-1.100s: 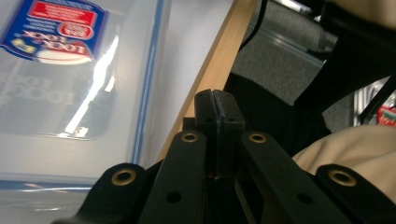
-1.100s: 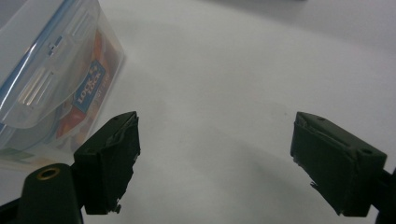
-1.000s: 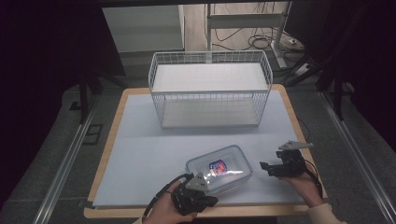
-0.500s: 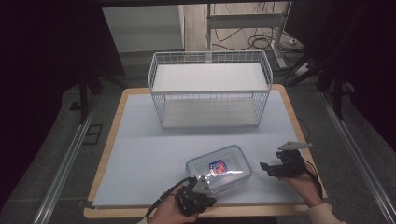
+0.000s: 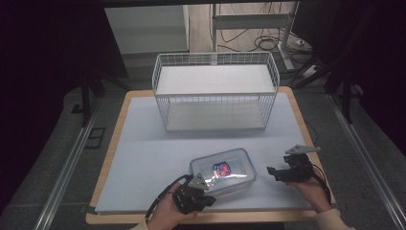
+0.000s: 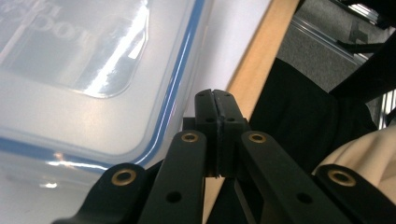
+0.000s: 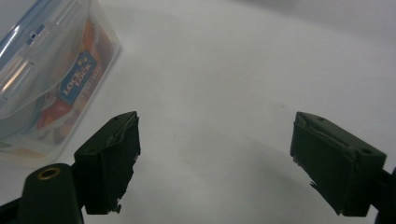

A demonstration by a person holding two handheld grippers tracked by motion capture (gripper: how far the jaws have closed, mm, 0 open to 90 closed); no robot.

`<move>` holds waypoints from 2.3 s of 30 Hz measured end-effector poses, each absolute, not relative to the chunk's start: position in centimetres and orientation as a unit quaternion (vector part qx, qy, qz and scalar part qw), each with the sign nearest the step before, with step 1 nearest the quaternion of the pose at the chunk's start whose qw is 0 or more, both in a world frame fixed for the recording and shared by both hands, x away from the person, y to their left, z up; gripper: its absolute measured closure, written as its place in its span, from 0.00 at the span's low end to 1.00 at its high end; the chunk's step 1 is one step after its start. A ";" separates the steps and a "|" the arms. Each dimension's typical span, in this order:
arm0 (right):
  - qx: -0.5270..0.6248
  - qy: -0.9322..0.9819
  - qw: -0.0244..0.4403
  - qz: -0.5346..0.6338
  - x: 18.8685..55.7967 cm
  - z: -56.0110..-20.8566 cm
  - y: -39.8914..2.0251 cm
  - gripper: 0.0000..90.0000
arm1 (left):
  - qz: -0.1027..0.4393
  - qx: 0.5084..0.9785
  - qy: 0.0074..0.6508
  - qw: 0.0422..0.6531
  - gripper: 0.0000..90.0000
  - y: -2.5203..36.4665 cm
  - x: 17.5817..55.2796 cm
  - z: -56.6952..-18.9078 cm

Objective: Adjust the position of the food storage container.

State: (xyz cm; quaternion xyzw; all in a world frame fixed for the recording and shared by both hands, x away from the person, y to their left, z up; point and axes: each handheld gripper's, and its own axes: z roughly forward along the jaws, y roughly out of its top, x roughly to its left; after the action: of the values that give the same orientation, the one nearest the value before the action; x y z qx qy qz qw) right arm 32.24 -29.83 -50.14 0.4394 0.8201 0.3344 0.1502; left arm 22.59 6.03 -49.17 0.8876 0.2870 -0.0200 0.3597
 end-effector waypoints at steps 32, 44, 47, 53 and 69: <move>0.442 0.814 0.158 0.342 32.2 -49.8 -30.1 0.18 | 0.015 0.837 0.342 0.426 1.00 12.2 24.4 -45.8; 0.440 0.811 0.144 0.359 32.1 -49.5 -29.7 0.18 | 0.047 0.798 0.410 0.439 0.97 15.9 26.3 -46.0; 0.437 0.813 0.143 0.358 32.1 -49.6 -29.7 0.18 | 0.057 0.790 0.429 0.435 0.88 16.6 26.9 -46.3; 0.439 0.810 0.150 0.359 32.1 -49.5 -29.7 0.18 | 0.064 0.772 0.465 0.428 0.48 17.5 27.6 -46.8; 0.437 0.803 0.138 0.381 32.0 -49.2 -29.6 0.16 | 0.058 0.756 0.486 0.435 0.20 18.8 28.4 -47.5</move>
State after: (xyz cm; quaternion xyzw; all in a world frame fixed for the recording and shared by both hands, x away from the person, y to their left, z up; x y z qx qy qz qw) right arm 32.01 -29.60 -49.20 0.4375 0.8029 0.3805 0.1384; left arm 28.41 18.81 -47.53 0.7556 0.4863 0.0580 0.4349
